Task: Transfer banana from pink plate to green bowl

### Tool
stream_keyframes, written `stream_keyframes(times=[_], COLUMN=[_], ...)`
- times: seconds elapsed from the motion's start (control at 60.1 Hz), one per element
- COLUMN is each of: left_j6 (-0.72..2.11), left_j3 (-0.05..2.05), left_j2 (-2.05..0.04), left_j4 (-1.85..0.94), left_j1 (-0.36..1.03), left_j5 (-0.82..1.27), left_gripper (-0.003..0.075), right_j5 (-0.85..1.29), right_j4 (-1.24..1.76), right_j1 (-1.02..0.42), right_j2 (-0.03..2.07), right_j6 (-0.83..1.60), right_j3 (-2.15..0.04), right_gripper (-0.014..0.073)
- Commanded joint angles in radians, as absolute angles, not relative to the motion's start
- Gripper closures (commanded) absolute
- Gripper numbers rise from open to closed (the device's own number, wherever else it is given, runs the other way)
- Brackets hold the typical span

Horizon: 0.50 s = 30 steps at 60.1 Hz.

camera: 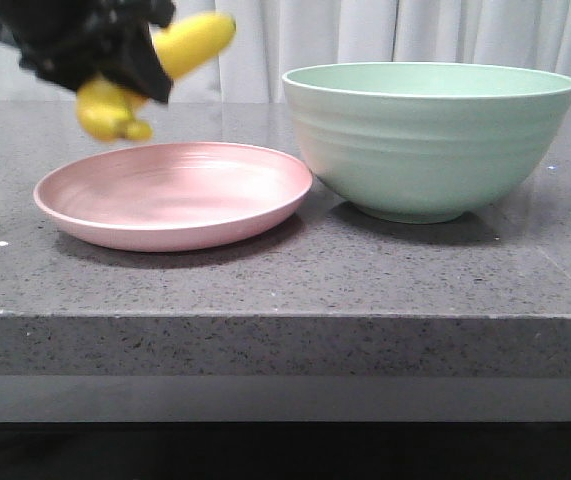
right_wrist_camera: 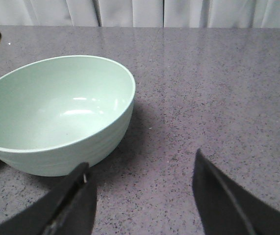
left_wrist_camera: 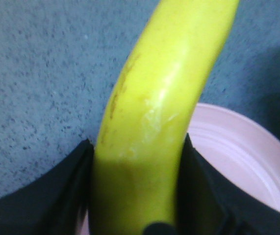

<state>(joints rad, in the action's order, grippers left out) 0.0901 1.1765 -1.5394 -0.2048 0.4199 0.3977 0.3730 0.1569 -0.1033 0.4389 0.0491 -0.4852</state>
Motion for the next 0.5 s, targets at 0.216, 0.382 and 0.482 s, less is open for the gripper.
stream_keyframes(times=[0.216, 0.382, 0.482], left_j6=[0.111, 0.111, 0.111], left_j3=[1.203, 1.203, 1.203], left_j2=[-1.326, -1.329, -1.329], left_j4=[-0.219, -0.223, -0.223], left_j1=[0.575, 0.68, 0.725], left_j5=[0.306, 0.327, 0.318], left_gripper=[0.0513, 0.0513, 0.0513], right_j5=[0.337, 0.299, 0.235], right_j4=[0.345, 0.492, 0.566], right_j1=[-0.137, -0.216, -0.291], right_j2=[0.544, 0.66, 0.745], right_j6=[0.056, 0.056, 0.057], right_j3=[-0.615, -0.715, -0.765], right_gripper=[0.0137, 0.0137, 0.0136])
